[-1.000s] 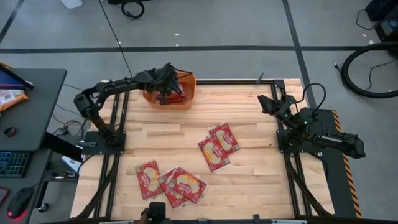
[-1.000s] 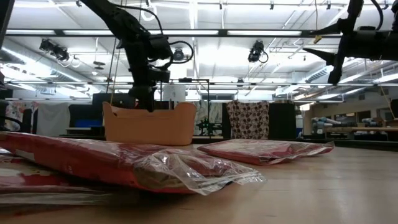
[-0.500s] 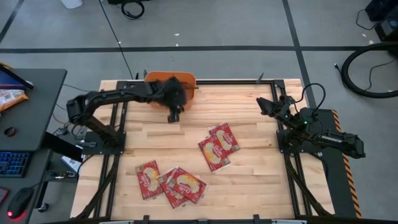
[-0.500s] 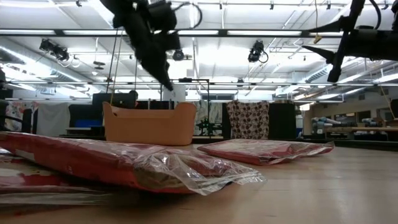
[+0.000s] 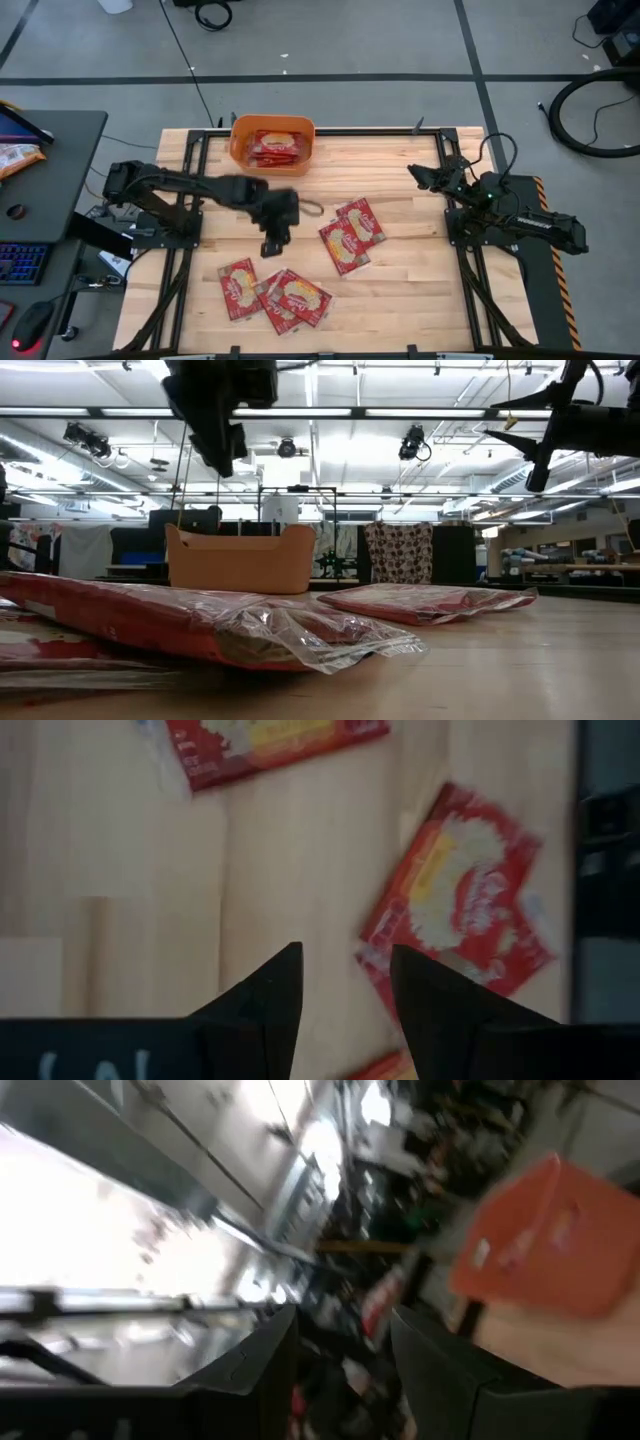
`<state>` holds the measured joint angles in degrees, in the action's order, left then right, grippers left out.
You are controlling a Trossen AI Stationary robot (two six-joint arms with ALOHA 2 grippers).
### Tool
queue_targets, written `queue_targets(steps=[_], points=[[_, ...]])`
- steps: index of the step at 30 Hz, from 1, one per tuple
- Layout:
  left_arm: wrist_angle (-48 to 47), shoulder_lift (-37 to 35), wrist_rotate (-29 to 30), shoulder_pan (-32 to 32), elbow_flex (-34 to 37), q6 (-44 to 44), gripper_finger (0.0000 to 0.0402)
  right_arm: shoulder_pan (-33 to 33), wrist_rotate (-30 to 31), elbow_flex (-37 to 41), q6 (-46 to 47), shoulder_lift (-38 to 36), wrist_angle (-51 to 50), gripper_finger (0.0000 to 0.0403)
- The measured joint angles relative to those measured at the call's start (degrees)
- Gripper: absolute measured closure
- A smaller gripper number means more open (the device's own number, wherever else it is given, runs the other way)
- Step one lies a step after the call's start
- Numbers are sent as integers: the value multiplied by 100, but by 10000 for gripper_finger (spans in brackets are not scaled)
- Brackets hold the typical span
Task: Sort popcorn bags into baskets
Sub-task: Put the popcorn bag into the orange bin
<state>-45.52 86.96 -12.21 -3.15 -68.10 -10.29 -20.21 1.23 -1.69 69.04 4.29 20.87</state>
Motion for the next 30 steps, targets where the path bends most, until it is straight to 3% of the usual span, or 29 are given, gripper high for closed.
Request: queue_targets(steps=[3,6,11,16,20,26,30], points=[[-35,1,624,-462,0,-313,246,0,-312,-313,-146,197,-791,235],[-72,0,785,-835,0,-669,246,0,-428,-546,-278,491,-1312,235],[-311,2,931,-1410,0,-1198,246,0,-704,-729,-394,1078,-1330,235],[-316,4,1646,-1856,0,-1315,246,0,-1168,-854,-439,1708,-1371,235],[-312,4,1988,-1968,0,-1320,246,159,-1459,-1155,-619,2287,-1864,235],[-312,4,2014,-1888,0,-1319,246,680,-1402,-1950,-1180,3253,-3232,235],[-316,4,2189,-1805,0,-1307,246,980,-1420,-2286,-1287,3912,-3449,235]])
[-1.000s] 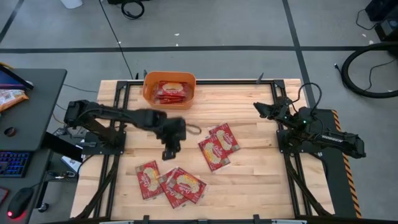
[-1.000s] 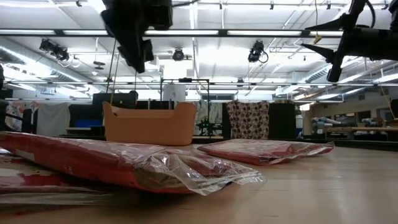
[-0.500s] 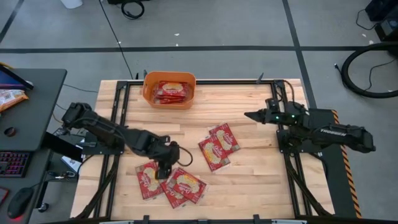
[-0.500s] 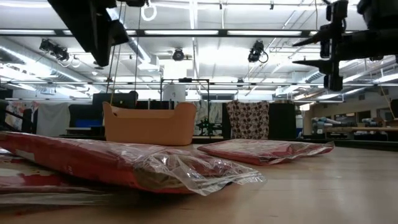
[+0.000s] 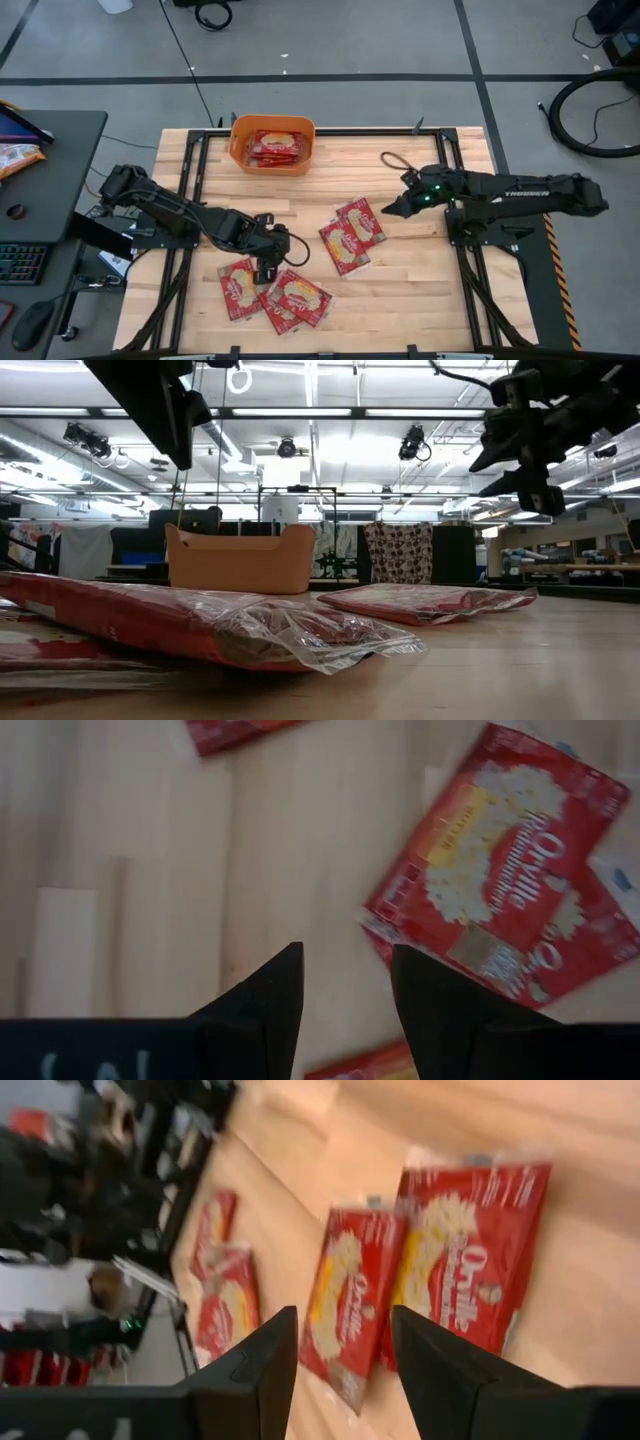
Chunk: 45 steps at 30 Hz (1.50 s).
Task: Sort popcorn bags into baskets
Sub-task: Put the popcorn bag into the orange bin
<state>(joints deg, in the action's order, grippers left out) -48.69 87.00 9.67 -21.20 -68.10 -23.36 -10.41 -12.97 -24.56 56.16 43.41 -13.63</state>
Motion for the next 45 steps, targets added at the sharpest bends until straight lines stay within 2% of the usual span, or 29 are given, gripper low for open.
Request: queue_targets(steps=[5,14,25,29,33,45], points=[[-4,0,324,89,0,1,246,344,-150,-144,105,784,26,235],[-38,0,325,154,0,8,246,1063,-206,-175,589,1939,784,235],[-593,-7,325,154,2,84,246,1970,-194,-175,1613,3208,1574,235],[-588,-11,345,184,2,478,246,2225,-3,-175,2042,3476,1678,235],[-623,-13,333,213,2,902,246,2349,339,-179,2402,3621,2266,235],[-560,-15,321,213,2,903,246,2434,828,-175,2623,4113,2433,235]])
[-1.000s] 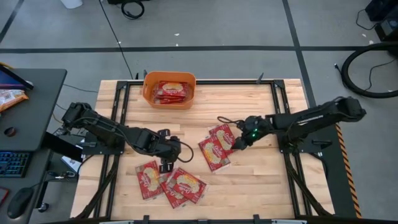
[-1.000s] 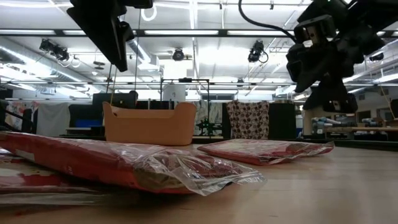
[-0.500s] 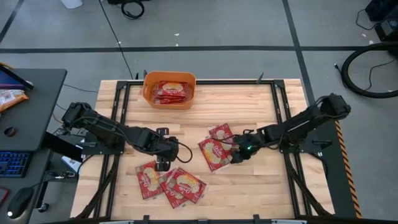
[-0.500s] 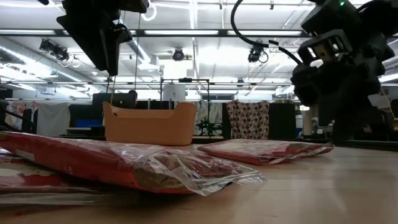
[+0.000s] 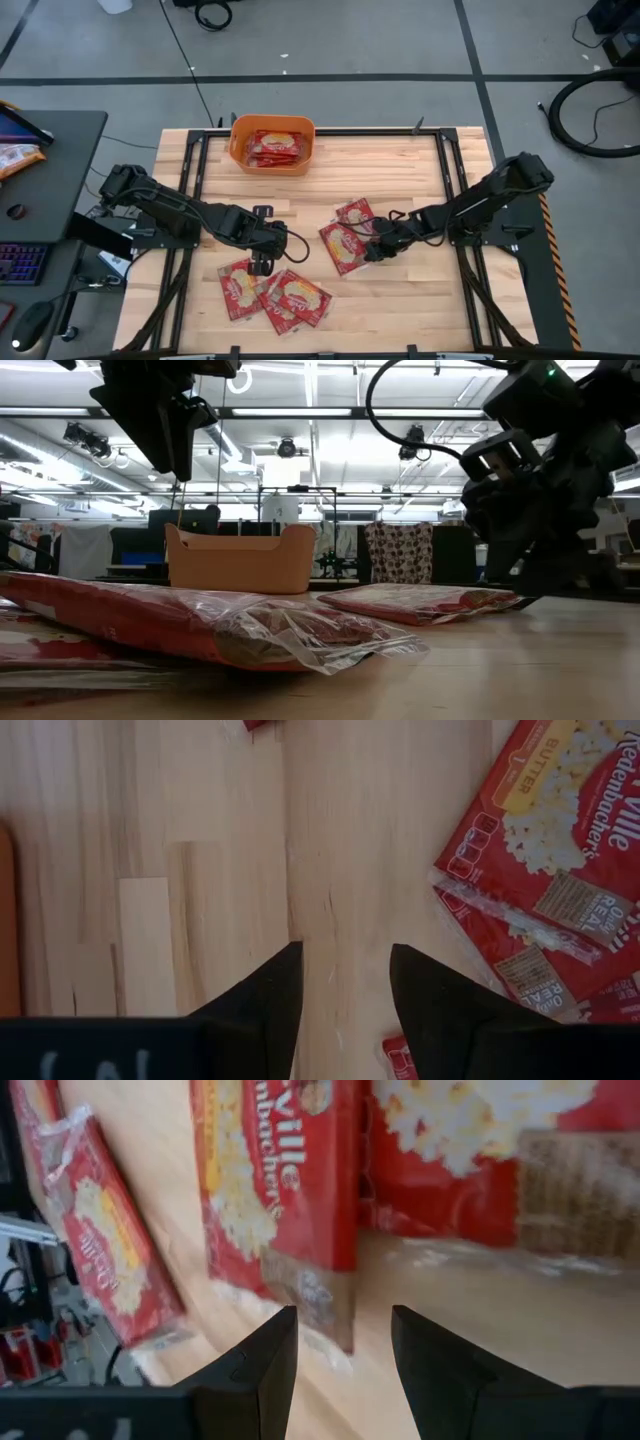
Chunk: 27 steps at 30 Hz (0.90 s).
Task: Sort popcorn bags into baskets
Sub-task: Put the popcorn bag into the orange bin
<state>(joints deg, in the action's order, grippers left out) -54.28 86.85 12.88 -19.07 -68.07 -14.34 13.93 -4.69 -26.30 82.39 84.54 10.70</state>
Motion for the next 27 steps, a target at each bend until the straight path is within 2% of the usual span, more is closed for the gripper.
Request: queue_targets(steps=[9,15,19,22,25,27], points=[[0,-2,-2,-2,0,-1,246,-17,83,0,-3,710,1253,235],[-4,-2,-3,-2,0,-1,246,-22,247,-20,82,1006,1569,242],[-7,-2,-68,0,0,-35,246,-87,377,-20,107,974,1615,283],[-7,-2,-100,-2,0,-158,246,-140,384,-9,47,935,1620,334],[20,-7,-104,8,0,-667,246,-196,330,-2,-25,939,1730,387],[64,-83,-107,34,0,-958,246,-228,275,6,-109,947,1845,391]])
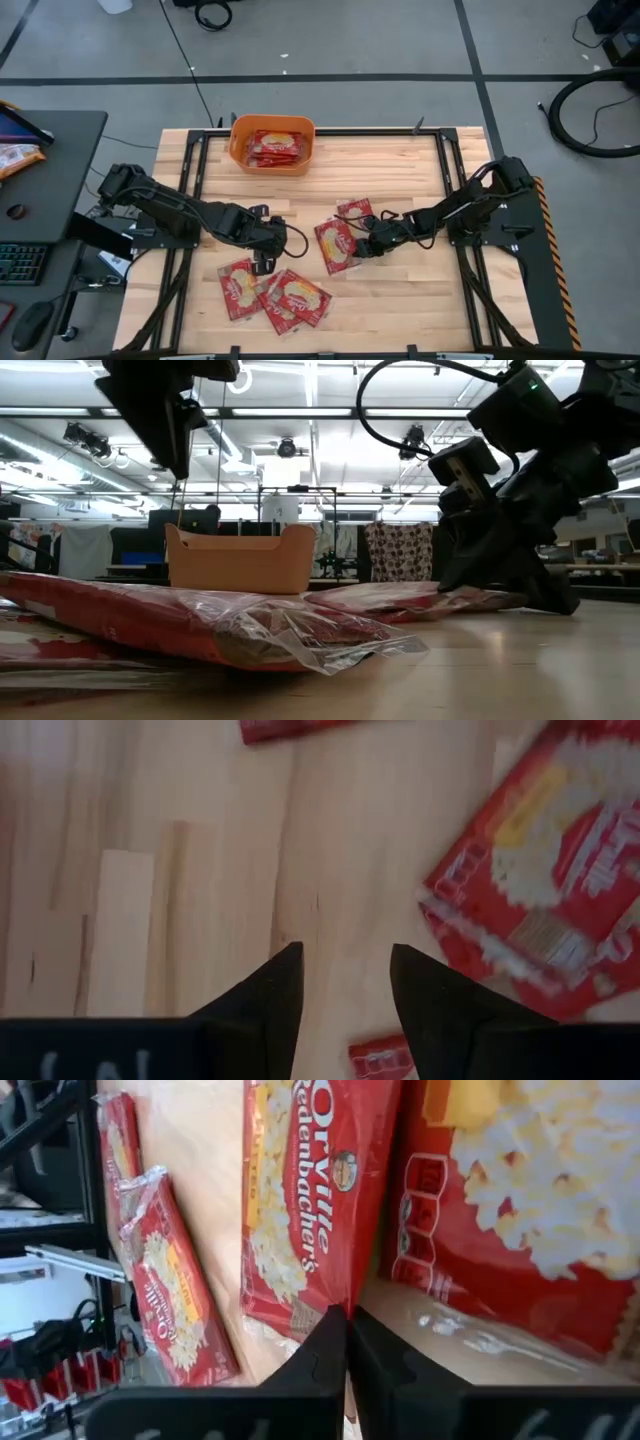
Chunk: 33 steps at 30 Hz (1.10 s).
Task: Sort popcorn bags into baskets
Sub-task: Put the popcorn bag into the orange bin
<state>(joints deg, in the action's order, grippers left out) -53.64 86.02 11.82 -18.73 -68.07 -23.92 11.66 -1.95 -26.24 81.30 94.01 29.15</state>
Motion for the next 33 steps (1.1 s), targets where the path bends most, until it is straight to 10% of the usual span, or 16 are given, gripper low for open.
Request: queue_targets(steps=[13,33], points=[[521,-1028,463,164,0,-440,246,-119,-500,-606,-1130,-57,449,400],[555,-1937,202,501,0,-698,247,-1842,-1021,-4912,-5041,-64,-5073,402]])
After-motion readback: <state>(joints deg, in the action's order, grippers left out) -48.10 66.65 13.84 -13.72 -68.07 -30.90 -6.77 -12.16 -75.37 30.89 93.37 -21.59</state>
